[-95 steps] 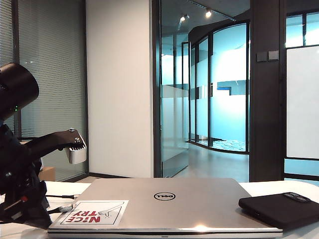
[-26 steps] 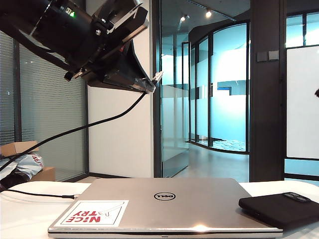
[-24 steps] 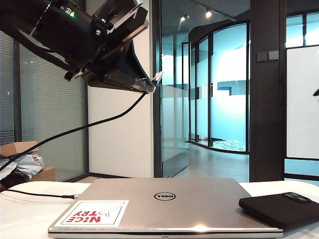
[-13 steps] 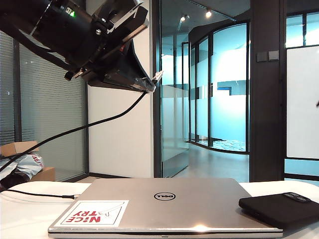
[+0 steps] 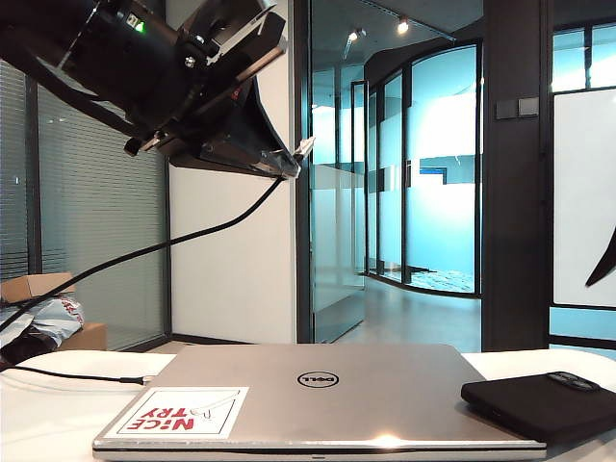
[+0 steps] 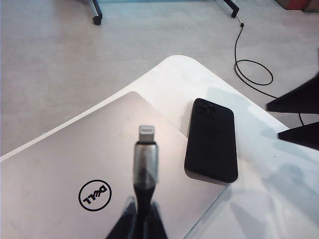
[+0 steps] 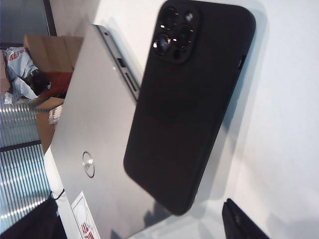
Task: Pick up the charging cable and the phone, plug the charging cable into the charging port on the phone, and finally place them back on the table.
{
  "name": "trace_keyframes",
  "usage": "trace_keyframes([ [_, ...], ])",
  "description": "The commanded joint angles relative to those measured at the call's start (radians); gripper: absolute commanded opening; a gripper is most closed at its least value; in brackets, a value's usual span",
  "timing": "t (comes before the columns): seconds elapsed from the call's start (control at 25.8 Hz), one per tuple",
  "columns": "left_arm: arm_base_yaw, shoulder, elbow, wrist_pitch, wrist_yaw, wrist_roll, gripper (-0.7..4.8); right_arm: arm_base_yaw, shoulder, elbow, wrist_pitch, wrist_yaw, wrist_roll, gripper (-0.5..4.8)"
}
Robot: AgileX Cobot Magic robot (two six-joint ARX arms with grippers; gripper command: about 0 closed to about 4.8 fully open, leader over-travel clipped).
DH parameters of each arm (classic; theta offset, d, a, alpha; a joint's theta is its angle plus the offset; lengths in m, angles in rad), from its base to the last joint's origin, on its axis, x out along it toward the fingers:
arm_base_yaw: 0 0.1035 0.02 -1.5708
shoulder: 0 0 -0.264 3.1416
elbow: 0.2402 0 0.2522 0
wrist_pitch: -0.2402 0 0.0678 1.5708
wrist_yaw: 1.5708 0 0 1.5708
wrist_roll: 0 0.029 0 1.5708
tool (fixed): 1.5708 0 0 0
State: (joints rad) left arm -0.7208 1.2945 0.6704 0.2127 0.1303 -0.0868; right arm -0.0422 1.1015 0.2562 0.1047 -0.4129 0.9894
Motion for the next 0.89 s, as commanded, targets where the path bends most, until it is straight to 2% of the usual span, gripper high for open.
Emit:
trace_keyframes([
  [0.04,-0.001,-0.004,0.003,0.014,0.003,0.001,-0.08,0.0,0.097,0.004,0.145,-0.038,0.042,4.79],
  [0.23,-0.001,-0.004,0.003,0.014,0.003,0.001,-0.08,0.0,0.267,0.005,0.295,-0.053,0.093,4.79],
  [0.74,-0.001,-0.004,0.003,0.023,0.003,0.001,-0.08,0.001,0.523,0.048,0.452,-0.064,0.119,4.79],
  [0.89,-0.001,-0.004,0.003,0.036,0.003,0.001,-0.08,0.001,0.62,0.048,0.562,-0.085,0.172,4.79],
])
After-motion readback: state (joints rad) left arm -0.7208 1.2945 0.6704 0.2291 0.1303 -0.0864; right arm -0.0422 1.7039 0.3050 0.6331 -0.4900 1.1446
